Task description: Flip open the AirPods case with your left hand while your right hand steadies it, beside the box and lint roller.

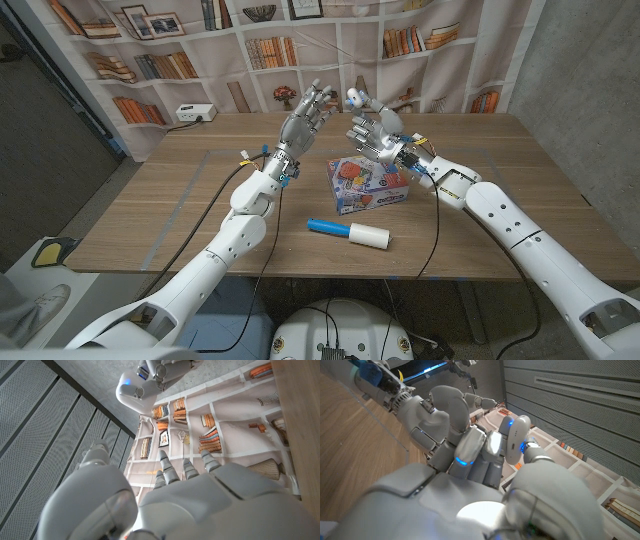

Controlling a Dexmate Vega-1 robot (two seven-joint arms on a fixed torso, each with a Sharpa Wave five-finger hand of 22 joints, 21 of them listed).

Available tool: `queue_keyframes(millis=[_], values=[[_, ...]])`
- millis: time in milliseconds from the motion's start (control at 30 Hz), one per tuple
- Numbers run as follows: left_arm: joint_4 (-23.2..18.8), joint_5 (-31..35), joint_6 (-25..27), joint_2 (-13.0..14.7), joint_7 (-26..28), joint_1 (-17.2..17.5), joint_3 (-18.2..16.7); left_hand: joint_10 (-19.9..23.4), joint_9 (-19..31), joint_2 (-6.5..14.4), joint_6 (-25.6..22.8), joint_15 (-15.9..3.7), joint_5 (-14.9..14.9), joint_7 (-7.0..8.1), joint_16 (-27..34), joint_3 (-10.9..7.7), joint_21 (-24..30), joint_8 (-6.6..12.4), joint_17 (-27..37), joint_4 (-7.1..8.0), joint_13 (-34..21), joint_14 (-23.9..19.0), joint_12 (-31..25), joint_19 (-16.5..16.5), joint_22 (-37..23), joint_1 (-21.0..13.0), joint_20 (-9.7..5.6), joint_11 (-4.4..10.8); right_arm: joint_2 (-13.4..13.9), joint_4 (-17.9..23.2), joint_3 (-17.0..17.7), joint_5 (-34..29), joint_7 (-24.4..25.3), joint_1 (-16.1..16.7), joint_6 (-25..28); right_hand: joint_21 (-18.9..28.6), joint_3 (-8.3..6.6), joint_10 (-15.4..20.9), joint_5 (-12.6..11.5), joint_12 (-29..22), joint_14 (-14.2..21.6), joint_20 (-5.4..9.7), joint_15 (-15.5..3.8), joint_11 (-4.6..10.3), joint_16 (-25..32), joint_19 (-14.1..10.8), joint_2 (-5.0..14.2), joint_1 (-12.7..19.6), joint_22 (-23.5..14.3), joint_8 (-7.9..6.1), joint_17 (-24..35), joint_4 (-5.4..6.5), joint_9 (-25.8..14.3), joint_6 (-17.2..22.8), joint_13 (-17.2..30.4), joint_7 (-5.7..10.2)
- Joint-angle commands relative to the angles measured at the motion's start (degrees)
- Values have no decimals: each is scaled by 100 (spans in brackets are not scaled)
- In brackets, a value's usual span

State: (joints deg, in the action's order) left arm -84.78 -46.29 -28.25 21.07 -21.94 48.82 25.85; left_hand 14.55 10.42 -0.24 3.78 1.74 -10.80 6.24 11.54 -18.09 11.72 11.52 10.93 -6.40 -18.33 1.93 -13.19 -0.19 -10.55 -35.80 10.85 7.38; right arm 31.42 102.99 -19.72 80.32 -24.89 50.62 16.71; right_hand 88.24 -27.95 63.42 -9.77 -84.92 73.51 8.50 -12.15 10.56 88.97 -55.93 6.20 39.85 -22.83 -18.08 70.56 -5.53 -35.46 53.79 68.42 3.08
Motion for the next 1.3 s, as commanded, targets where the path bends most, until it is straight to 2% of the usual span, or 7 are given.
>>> queue_keyframes(millis=[33, 267, 500, 967, 1067, 1300], values=[[-10, 34, -2, 20, 55, 26, -9, 40, 1, 31, -25, 31, -24, 21, 32, -15, 18, -6, 11, -39, 1, -14, -5, -6, -14, 39, 15, 5, -192, 73, -50, 263, -85, 86, 79, 31, -578, -17, -53, -4, 45, 368, -8, 124, -20, -28, 364, 312, 11, 8, 10, -177, -36, -23, 41, 0], [-40, 32, 43, 41, 104, 44, -11, 49, 1, 36, -26, 25, -25, 30, 26, -16, 17, -15, 10, -54, 18, -11, -5, -5, -14, 47, 7, 17, -244, 153, -46, 384, -52, 177, 101, 59, -612, -57, -54, 54, 48, 368, -7, 125, -23, -46, 370, 294, -1, 22, 9, -179, -57, -47, 6, 8], [-59, 52, 79, 50, 117, 27, 9, 42, 2, 45, -20, 46, -26, -3, 25, -17, 14, -24, 10, -61, 32, -15, 0, -9, -14, 58, 32, -13, -264, 243, -40, 438, -57, 269, 77, 75, -702, -65, -62, 45, 16, 367, -7, 127, -29, 42, 397, 288, -50, 46, 11, -173, -111, -89, 56, 22], [-239, 124, 130, 172, 225, 103, -15, 35, 2, 58, -12, 50, -24, -6, 19, -17, 13, -34, 10, -72, 53, -11, 6, -8, -14, 77, 28, -10, -267, 265, -64, 458, -55, 298, 70, 80, -749, -60, -59, 29, 9, 368, -8, 125, -29, 61, 388, 263, -69, 58, 9, -166, -152, -101, 83, 27], [-106, -452, 178, 25, -293, 49, -52, 1, 3, 103, 3, 48, -30, -18, 18, -48, 18, -40, 9, -91, 63, -15, 20, 7, -13, 39, 42, 7, -272, 256, -78, 472, -18, 295, 89, 78, -763, -45, -58, 24, 11, 368, -8, 126, -28, 64, 386, 254, -71, 69, 9, -164, -145, -89, 86, 37], [-320, 162, 83, 275, 104, 20, -101, -30, 4, 167, 36, 58, -31, -20, 16, -98, 22, -51, 6, -130, 76, -21, 31, 24, -12, -36, 56, -11, -271, 256, -85, 472, 11, 294, 95, 80, -784, -55, -56, 29, 21, 368, -8, 124, -24, 55, 379, 232, -75, 74, 9, -162, -165, -84, 76, 38]])
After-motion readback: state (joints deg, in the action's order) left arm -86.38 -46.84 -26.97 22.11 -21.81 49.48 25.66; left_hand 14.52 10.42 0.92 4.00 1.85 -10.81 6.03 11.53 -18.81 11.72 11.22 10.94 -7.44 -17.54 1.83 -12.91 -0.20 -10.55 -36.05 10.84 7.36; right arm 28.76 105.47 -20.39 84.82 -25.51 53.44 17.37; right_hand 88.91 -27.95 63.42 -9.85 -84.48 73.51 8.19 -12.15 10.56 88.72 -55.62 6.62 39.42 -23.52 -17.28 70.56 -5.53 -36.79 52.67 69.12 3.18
